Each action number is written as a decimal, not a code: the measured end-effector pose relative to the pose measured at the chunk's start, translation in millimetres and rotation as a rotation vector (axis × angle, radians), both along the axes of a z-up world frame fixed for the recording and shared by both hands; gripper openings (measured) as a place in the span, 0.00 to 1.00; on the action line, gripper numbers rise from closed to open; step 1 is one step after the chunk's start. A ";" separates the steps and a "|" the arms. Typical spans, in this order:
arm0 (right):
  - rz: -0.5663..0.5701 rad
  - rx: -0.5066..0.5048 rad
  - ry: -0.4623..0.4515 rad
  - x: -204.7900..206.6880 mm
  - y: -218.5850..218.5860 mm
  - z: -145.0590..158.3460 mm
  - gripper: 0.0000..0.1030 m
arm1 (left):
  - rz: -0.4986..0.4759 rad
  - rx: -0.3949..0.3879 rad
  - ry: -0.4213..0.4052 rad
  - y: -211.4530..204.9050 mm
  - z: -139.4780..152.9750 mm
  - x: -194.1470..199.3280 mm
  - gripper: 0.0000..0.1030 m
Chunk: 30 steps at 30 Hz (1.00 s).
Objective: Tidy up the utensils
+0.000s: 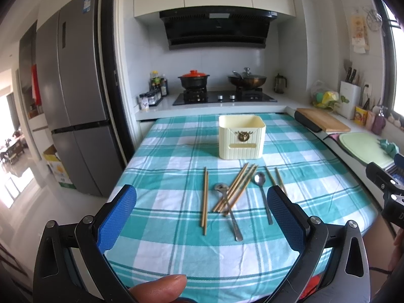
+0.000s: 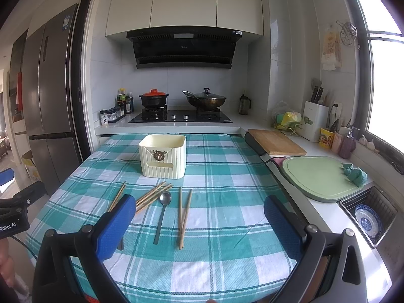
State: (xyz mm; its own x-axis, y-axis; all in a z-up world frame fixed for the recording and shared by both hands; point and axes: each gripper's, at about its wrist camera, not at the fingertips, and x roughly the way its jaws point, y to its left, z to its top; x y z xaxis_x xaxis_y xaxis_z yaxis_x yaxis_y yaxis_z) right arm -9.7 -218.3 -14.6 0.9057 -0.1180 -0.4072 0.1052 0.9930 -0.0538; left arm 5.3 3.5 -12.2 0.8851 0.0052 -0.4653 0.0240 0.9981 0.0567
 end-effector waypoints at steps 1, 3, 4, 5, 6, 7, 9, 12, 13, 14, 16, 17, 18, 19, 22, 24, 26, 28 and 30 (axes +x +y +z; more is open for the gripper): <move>0.000 0.000 0.000 0.0 -0.2 -0.3 1.00 | 0.000 -0.001 0.000 0.9 -0.3 0.3 1.00; -0.001 0.001 0.001 0.0 -0.5 -0.8 1.00 | 0.000 -0.002 0.003 1.7 -1.7 1.6 1.00; 0.000 0.001 0.002 -0.2 -0.7 -1.1 1.00 | 0.001 -0.002 0.004 2.0 -2.1 1.5 1.00; 0.000 0.001 0.002 -0.5 -0.5 -1.8 1.00 | 0.001 -0.002 0.005 2.4 -2.8 2.1 1.00; 0.000 0.001 0.002 -0.8 -0.7 -2.2 1.00 | 0.002 -0.002 0.007 2.6 -3.3 2.4 1.00; 0.000 0.001 0.003 -0.8 -0.6 -2.3 1.00 | 0.002 -0.003 0.009 2.8 -3.4 2.3 1.00; 0.000 0.001 0.003 -1.3 -1.0 -3.3 1.00 | 0.003 -0.006 0.012 3.0 -4.1 2.7 1.00; -0.002 0.000 0.003 -0.5 -0.8 -3.5 1.00 | 0.003 -0.005 0.012 3.2 -3.9 2.7 1.00; -0.002 0.000 0.004 -0.3 -0.8 -3.4 1.00 | 0.003 -0.004 0.012 3.4 -4.4 2.5 1.00; -0.003 0.001 0.004 -0.4 -0.8 -4.0 1.00 | 0.002 -0.005 0.012 4.0 -4.1 2.8 1.00; -0.001 0.002 0.005 -1.2 -1.1 -4.3 1.00 | 0.002 -0.006 0.013 4.3 -3.4 3.2 1.00; -0.002 0.002 0.005 -2.1 -1.1 -5.0 1.00 | 0.002 -0.007 0.013 4.3 -3.4 3.2 1.00; -0.002 0.002 0.005 -2.2 -1.8 -4.8 1.00 | 0.002 -0.007 0.013 4.8 -3.9 3.1 1.00; -0.001 0.003 0.005 -2.0 -2.0 -4.6 1.00 | 0.002 -0.006 0.014 4.5 -3.8 3.3 1.00; -0.002 0.003 0.005 -1.5 -1.9 -4.1 1.00 | 0.002 -0.006 0.014 4.7 -3.7 3.3 1.00; -0.002 0.004 0.006 -2.2 -2.3 -4.8 1.00 | 0.002 -0.007 0.014 5.7 -3.8 3.5 1.00; -0.002 0.002 0.005 -2.4 -1.9 -4.8 1.00 | 0.004 -0.006 0.014 6.1 -3.8 4.0 1.00; -0.001 0.002 0.006 -1.8 -2.3 -4.3 1.00 | 0.006 -0.006 0.014 6.3 -4.2 4.2 1.00; -0.001 0.003 0.007 -1.9 -2.5 -4.5 1.00 | 0.004 -0.006 0.015 5.9 -3.8 4.4 1.00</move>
